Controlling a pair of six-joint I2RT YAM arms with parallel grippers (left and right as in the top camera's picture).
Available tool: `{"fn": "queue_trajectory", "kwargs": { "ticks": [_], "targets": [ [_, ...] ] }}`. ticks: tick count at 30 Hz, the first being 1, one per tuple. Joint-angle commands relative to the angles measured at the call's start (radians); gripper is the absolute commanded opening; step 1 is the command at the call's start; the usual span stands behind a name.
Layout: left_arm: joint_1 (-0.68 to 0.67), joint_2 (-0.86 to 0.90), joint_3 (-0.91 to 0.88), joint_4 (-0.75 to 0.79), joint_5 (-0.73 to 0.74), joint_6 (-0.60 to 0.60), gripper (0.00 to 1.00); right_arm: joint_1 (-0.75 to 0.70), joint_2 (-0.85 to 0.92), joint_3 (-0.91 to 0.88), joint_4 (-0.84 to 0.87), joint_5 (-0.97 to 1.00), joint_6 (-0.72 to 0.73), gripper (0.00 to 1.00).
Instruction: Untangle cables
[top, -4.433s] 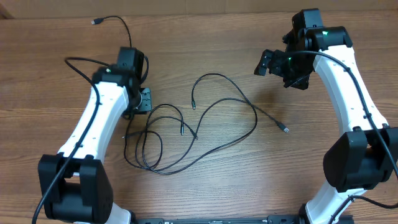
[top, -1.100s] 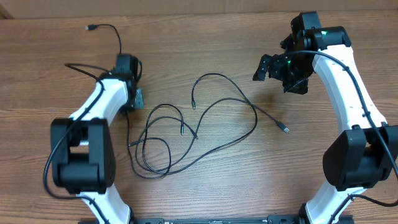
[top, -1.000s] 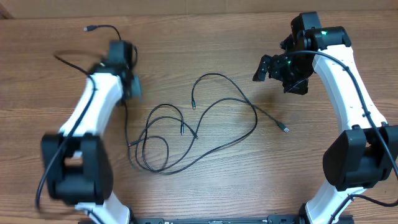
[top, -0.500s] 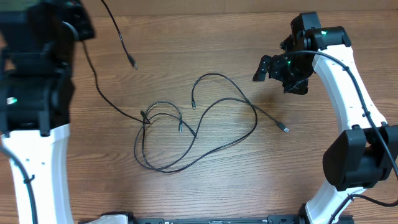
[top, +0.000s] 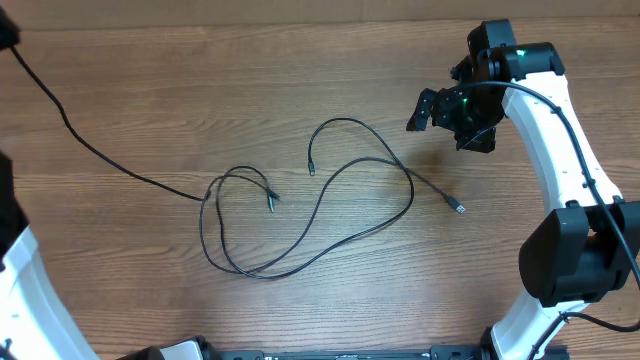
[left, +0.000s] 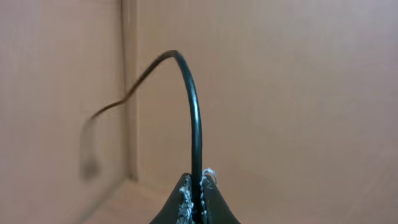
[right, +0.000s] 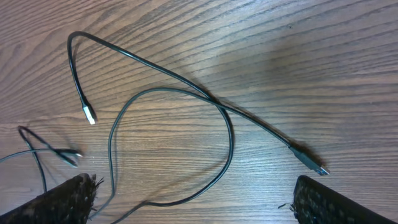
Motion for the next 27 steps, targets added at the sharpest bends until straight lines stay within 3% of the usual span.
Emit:
{"fn": "queue_trajectory", "kwargs": {
  "ticks": [1, 8, 19, 27],
  "targets": [
    [0.006, -0.011, 0.062, 0.013, 0.047, -0.012, 0.04, -0.003, 0.006, 0.002, 0.002, -0.005, -0.008, 1.0],
    [0.006, -0.011, 0.121, 0.022, 0.108, -0.06, 0.04, 0.002, 0.006, 0.002, 0.003, -0.006, -0.008, 1.0],
    [0.006, 0.003, 0.127, 0.242, 0.033, -0.085, 0.04, 0.005, 0.006, 0.002, 0.029, -0.006, -0.008, 1.0],
    [0.006, 0.095, 0.126, 0.161, -0.047, -0.077, 0.04, 0.005, 0.006, 0.002, 0.029, -0.005, -0.008, 1.0]
  ]
}}
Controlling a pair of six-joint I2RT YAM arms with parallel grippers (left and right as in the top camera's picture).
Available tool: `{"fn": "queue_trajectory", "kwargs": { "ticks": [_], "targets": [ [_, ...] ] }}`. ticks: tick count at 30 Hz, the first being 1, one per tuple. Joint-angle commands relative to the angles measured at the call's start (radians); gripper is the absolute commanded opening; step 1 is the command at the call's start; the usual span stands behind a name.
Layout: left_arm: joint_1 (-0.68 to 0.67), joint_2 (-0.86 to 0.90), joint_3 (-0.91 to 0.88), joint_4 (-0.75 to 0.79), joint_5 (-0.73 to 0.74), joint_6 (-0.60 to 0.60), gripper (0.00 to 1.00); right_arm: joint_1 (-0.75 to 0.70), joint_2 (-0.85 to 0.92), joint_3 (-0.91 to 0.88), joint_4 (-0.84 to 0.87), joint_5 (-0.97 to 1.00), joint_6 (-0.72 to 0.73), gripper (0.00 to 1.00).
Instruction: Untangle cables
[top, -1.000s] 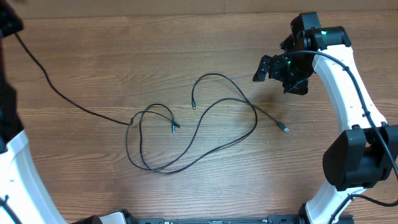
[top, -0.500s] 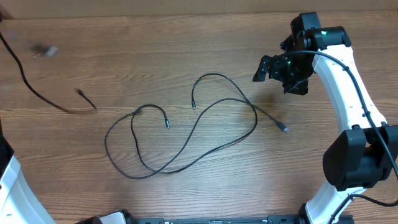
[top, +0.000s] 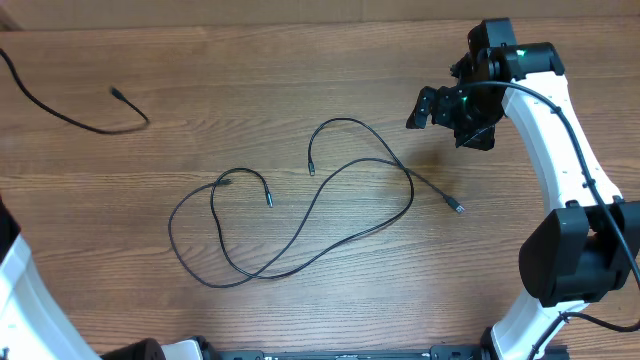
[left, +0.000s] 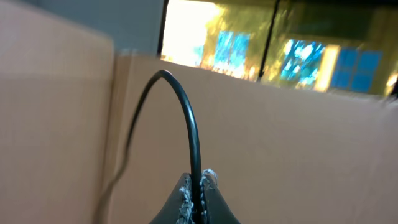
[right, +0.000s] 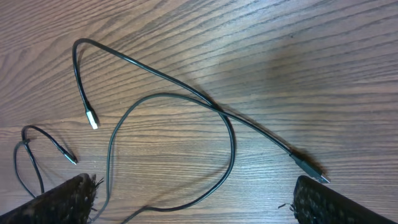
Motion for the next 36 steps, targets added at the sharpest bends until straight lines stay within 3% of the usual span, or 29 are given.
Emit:
{"fn": "queue_trajectory", "kwargs": {
  "ticks": [1, 6, 12, 20, 27, 30, 33, 36],
  "targets": [
    [0.006, 0.07, 0.006, -0.042, -0.084, -0.008, 0.04, 0.004, 0.006, 0.002, 0.005, -0.005, -0.008, 1.0],
    [0.027, 0.154, 0.001, -0.12, -0.169, 0.042, 0.04, 0.004, 0.006, 0.002, 0.005, -0.005, -0.008, 1.0],
    [0.135, 0.185, -0.078, -0.066, -0.198, 0.034, 0.04, 0.004, 0.006, 0.002, 0.004, -0.005, -0.008, 1.0],
    [0.266, 0.217, -0.198, -0.018, -0.054, 0.033, 0.04, 0.004, 0.006, 0.002, 0.005, -0.005, -0.008, 1.0],
    [0.266, 0.321, -0.293, -0.12, -0.105, 0.042, 0.04, 0.004, 0.006, 0.002, -0.006, -0.005, -0.008, 1.0],
    [0.267, 0.389, -0.314, -0.203, -0.171, -0.027, 0.04, 0.004, 0.006, 0.002, -0.01, -0.005, -0.008, 1.0],
    [0.268, 0.467, -0.318, -0.261, -0.173, -0.052, 0.16, 0.004, 0.006, 0.002, -0.01, -0.005, -0.008, 1.0],
    [0.267, 0.533, -0.318, -0.281, -0.123, -0.054, 0.41, 0.004, 0.006, 0.002, -0.01, -0.005, -0.008, 1.0]
  ]
}}
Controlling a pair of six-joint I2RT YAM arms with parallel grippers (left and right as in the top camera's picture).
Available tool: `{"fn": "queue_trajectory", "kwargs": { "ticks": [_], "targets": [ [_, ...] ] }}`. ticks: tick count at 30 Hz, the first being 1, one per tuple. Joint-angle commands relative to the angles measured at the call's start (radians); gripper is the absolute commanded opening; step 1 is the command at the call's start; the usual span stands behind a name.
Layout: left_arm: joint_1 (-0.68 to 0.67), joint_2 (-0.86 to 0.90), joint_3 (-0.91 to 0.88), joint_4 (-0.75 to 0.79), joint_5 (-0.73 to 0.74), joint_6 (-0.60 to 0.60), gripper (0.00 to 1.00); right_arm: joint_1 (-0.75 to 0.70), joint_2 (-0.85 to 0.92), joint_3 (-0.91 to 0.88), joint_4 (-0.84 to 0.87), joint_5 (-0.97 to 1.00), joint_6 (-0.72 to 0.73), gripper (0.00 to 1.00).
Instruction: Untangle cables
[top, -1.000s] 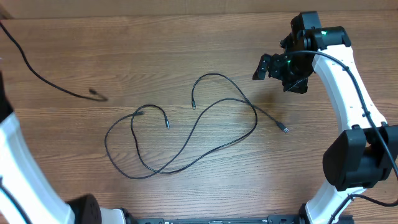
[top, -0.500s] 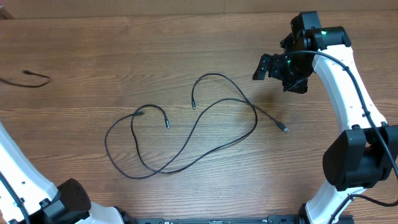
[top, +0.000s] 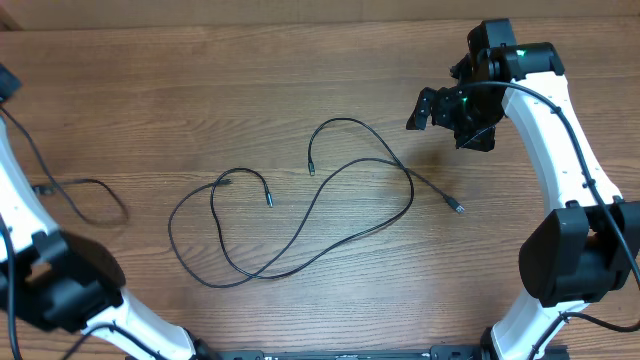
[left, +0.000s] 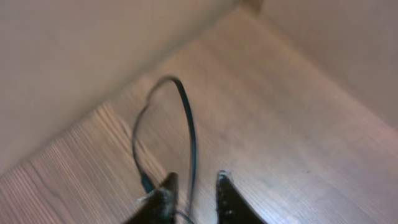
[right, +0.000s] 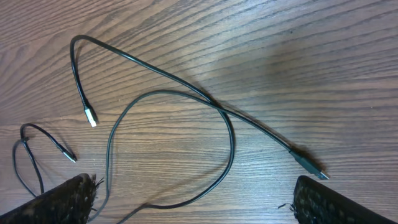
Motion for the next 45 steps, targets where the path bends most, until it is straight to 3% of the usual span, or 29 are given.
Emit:
{"fn": "queue_trajectory", "kwargs": {
  "ticks": [1, 4, 7, 12, 14, 18, 21, 32, 38, 45],
  "targets": [
    [0.0, 0.057, -0.001, -0.014, 0.029, -0.028, 0.44, 0.004, 0.006, 0.002, 0.0, -0.005, -0.008, 1.0],
    [-0.002, 0.076, -0.001, -0.013, 0.04, -0.029, 0.61, 0.004, 0.006, 0.002, 0.0, -0.005, -0.008, 1.0],
    [-0.003, 0.064, 0.004, 0.01, 0.037, -0.029, 0.71, 0.004, 0.006, 0.002, 0.0, -0.005, -0.008, 1.0],
    [-0.004, -0.016, 0.024, 0.015, 0.042, -0.049, 0.71, 0.004, 0.006, 0.002, 0.002, -0.005, -0.008, 1.0],
    [-0.009, -0.074, 0.024, 0.008, 0.085, -0.055, 0.66, 0.004, 0.006, 0.002, 0.004, -0.005, -0.008, 1.0],
    [-0.029, -0.207, 0.024, -0.07, 0.349, -0.055, 0.55, 0.004, 0.006, 0.002, 0.008, -0.005, -0.008, 1.0],
    [-0.077, -0.286, 0.024, -0.169, 0.479, -0.052, 0.53, 0.004, 0.006, 0.002, 0.014, -0.005, -0.008, 1.0],
    [-0.527, -0.36, -0.004, -0.484, 0.435, 0.176, 0.55, 0.0, 0.006, 0.002, -0.006, 0.011, -0.006, 1.0],
    [-0.77, -0.36, -0.141, -0.449, 0.438, 0.31, 0.57, -0.064, 0.006, 0.002, -0.018, 0.04, 0.0, 1.0],
    [-1.006, -0.343, -0.393, -0.274, 0.444, 0.413, 0.6, -0.182, 0.006, 0.002, -0.02, 0.036, -0.001, 1.0]
  ]
}}
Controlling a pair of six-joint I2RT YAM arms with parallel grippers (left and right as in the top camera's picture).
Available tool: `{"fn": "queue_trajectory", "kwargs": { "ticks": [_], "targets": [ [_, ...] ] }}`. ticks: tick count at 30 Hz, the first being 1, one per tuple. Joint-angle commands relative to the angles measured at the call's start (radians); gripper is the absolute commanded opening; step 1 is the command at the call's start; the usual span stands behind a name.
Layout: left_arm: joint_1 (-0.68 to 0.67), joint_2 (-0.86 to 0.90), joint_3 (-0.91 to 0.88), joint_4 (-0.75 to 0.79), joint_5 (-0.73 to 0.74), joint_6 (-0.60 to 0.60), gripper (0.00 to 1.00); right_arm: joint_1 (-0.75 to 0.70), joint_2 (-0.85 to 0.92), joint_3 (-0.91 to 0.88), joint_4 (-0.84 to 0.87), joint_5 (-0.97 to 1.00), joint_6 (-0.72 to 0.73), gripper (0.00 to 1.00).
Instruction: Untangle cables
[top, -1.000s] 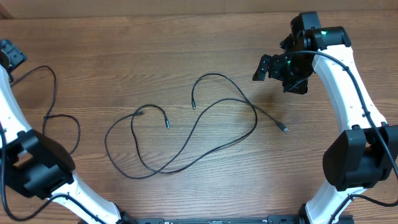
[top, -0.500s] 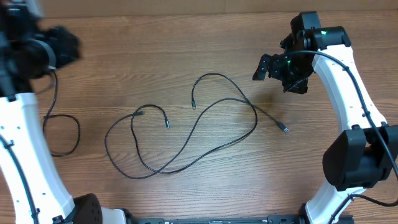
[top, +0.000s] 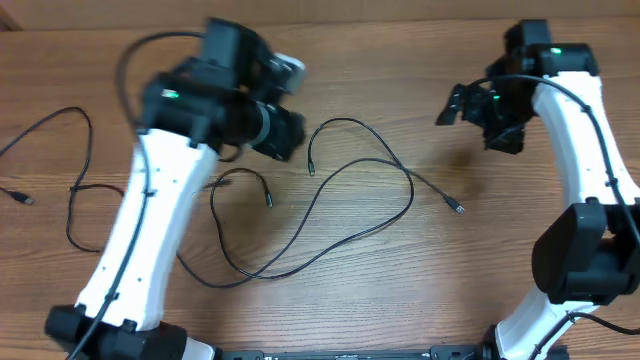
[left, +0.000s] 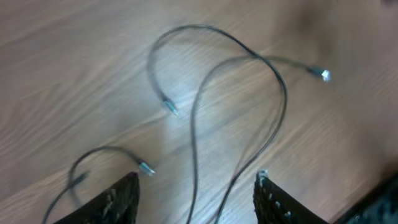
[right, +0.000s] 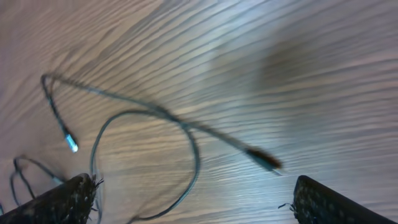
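Observation:
Two black cables still lie crossed mid-table. The shorter cable (top: 345, 123) runs from a plug by the centre to a plug (top: 458, 208) at the right. The longer cable (top: 330, 243) loops round it and ends in a small loop (top: 240, 173). A third cable (top: 72, 185) lies apart at the left edge. My left gripper (top: 283, 140) hovers open above the tangle's left part; in the left wrist view, the gripper (left: 196, 199) has cable strands (left: 194, 130) on the table below it. My right gripper (top: 475, 110) hangs open at the far right, over the plug end (right: 264, 160).
The wooden table (top: 400, 300) carries only cables. A cardboard wall (top: 350, 10) runs along the far edge. My left arm (top: 150, 220) stretches over the table's left half, above part of the long cable's outer loop.
My left arm has come from the far left edge to above the middle tangle, jaws now wide open. The freed cable lies at the left edge. My right gripper has shifted slightly right.
First my left gripper was shut on one cable, drawn taut to the far left with its end still in the tangle. Then that cable's end was clear of the tangle. Then the gripper had opened at the left edge. Now it hovers open over the remaining two.

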Motion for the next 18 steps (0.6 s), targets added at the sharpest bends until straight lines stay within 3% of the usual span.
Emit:
{"fn": "queue_trajectory", "kwargs": {
  "ticks": [1, 10, 18],
  "targets": [
    [-0.098, 0.019, -0.114, 0.063, 0.003, 0.097, 0.61, -0.04, 0.006, 0.002, -0.003, 0.014, -0.002, 1.0],
    [-0.284, 0.109, -0.399, 0.407, -0.006, 0.107, 0.69, -0.049, 0.006, 0.002, -0.011, 0.014, -0.005, 1.0],
    [-0.33, 0.278, -0.407, 0.451, -0.055, 0.089, 0.68, -0.049, 0.006, 0.002, -0.022, 0.015, -0.005, 1.0]
  ]
}}
